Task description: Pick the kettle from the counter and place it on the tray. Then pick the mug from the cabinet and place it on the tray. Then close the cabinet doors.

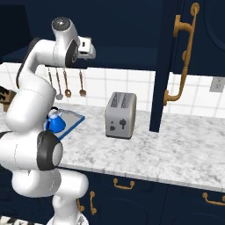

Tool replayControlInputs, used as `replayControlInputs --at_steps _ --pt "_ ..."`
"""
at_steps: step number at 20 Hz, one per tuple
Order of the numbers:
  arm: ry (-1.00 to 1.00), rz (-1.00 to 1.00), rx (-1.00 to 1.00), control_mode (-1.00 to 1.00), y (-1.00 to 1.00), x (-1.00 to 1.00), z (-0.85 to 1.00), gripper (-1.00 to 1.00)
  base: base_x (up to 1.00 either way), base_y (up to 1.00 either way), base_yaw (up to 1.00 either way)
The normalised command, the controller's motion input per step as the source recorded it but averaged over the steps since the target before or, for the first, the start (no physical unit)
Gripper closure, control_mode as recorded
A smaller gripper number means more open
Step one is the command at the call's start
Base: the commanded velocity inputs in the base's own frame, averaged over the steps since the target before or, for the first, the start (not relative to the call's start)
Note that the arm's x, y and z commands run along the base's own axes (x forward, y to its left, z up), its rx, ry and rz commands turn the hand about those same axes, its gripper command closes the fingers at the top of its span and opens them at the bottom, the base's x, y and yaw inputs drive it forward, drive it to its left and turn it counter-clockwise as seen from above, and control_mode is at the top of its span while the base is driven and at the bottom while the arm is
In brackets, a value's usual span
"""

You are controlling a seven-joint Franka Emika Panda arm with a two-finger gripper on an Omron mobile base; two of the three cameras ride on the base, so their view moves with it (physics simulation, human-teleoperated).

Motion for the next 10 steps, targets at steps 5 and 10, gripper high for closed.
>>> replayControlInputs --at_steps 5,10 --pt "-0.01 0.00 0.00 -1.00 0.00 0.60 0.00 -1.00 0.00 0.00 0.00" --pt "0.00 0.00 0.00 -1.00 0.01 0.61 0.00 -1.00 0.00 0.00 0.00"
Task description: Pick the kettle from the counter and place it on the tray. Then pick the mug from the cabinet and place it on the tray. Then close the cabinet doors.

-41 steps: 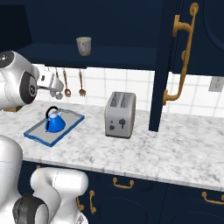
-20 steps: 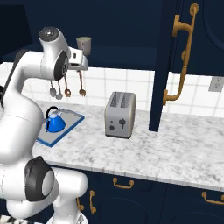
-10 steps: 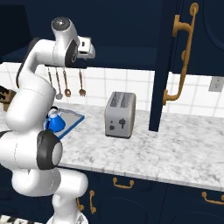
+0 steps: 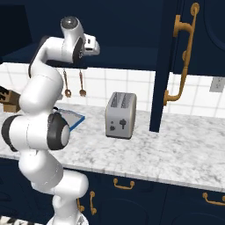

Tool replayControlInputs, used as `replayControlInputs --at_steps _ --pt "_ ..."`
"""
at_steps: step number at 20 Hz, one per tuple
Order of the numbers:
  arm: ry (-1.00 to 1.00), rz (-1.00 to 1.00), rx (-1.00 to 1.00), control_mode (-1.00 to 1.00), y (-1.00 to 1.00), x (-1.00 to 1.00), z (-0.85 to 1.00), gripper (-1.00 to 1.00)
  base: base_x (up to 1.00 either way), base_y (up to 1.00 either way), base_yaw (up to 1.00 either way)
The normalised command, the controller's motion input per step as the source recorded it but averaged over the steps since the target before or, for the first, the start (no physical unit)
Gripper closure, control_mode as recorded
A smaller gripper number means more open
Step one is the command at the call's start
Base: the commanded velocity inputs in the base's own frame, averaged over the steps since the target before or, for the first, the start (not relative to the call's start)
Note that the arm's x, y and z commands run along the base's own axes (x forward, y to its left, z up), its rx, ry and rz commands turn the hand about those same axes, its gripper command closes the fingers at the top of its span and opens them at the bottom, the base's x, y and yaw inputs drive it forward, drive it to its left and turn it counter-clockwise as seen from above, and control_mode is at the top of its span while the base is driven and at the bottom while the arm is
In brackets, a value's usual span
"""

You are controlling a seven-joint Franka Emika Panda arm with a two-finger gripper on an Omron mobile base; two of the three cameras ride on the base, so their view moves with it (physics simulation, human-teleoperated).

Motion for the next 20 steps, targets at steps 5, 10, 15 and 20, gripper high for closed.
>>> replayControlInputs --at_steps 5,10,15,20 --pt "0.04 0.00 0.00 -1.00 0.01 0.42 -0.01 -1.00 0.00 0.00 0.00" --pt "0.00 0.00 0.00 -1.00 0.03 0.48 0.00 -1.00 0.00 0.00 0.00" --pt "0.00 0.00 0.00 -1.00 0.04 0.42 0.00 -1.00 0.00 0.00 0.00" --pt "-0.01 0.00 0.00 -1.00 0.01 0.16 0.00 -1.00 0.00 0.00 0.00"
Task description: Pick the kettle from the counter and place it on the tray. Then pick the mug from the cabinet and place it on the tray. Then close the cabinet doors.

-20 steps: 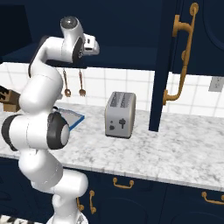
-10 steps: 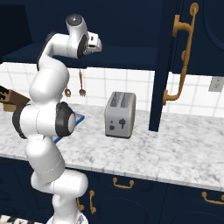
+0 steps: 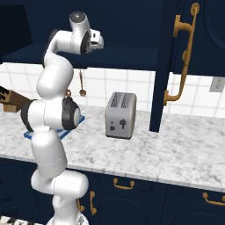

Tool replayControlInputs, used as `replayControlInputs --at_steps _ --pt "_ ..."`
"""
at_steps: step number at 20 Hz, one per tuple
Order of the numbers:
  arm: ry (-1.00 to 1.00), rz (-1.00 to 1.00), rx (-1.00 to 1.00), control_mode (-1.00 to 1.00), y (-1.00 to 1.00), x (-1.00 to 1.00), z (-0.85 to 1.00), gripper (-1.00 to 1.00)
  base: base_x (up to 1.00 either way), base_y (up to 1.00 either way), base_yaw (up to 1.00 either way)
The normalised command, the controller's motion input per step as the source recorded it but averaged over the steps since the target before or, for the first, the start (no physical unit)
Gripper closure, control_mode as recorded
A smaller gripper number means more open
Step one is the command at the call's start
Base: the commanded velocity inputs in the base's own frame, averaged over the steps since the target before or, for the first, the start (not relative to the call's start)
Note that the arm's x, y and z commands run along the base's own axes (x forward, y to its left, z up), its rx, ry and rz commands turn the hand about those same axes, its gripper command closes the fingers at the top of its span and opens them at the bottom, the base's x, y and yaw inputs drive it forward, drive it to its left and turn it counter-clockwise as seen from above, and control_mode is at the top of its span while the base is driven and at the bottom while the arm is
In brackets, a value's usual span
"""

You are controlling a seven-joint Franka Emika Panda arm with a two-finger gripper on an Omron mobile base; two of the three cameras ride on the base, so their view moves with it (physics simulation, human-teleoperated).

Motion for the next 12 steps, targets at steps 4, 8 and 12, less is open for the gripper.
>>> replayControlInputs --at_steps 4,8,12 --pt "-0.13 0.00 0.00 -1.00 0.12 0.01 0.00 -1.00 0.00 0.00 0.00" --pt "-0.01 0.00 0.00 -1.00 0.06 0.16 0.00 -1.00 0.00 0.00 0.00" --pt "0.00 0.00 0.00 -1.00 0.03 0.24 0.00 -1.00 0.00 0.00 0.00"
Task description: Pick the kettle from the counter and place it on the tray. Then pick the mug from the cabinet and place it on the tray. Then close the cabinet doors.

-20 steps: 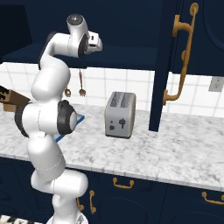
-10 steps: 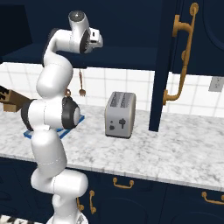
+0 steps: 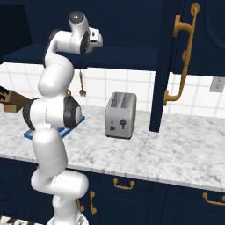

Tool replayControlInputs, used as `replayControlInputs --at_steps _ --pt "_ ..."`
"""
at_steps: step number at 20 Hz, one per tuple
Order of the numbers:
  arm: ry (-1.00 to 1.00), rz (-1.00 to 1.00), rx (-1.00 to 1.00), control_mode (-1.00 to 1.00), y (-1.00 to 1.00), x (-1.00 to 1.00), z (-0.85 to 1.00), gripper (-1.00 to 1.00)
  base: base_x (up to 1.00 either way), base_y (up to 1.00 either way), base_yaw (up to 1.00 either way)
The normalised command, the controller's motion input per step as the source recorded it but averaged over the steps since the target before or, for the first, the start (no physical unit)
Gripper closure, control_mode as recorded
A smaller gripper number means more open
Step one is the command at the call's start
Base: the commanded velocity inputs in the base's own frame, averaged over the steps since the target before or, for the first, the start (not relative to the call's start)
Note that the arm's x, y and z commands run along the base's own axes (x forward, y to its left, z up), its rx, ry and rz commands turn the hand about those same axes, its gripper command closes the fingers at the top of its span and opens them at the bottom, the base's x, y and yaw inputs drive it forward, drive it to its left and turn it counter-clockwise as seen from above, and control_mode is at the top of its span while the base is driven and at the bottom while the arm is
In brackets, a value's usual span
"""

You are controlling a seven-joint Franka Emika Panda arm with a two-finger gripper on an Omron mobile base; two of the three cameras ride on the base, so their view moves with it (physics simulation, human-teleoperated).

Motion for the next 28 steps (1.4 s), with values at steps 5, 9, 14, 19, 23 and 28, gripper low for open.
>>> replayControlInputs --at_steps 5,9,14,19,23,28 --pt "0.00 0.00 0.00 -1.00 0.03 0.25 0.00 1.00 0.00 0.00 0.00" --pt "0.00 0.00 0.00 -1.00 0.00 0.15 0.00 1.00 0.00 0.00 0.00" --pt "0.00 0.00 0.00 -1.00 0.00 0.12 -0.03 1.00 0.00 0.00 0.00" --pt "0.00 0.00 0.00 -1.00 0.03 0.03 -0.07 1.00 0.00 0.00 0.00" --pt "-0.06 0.04 -0.01 -1.00 0.17 -0.38 -0.20 1.00 0.00 0.00 0.00" --pt "-0.10 0.16 -0.02 -1.00 0.05 -0.97 -0.16 1.00 0.00 0.00 0.00"
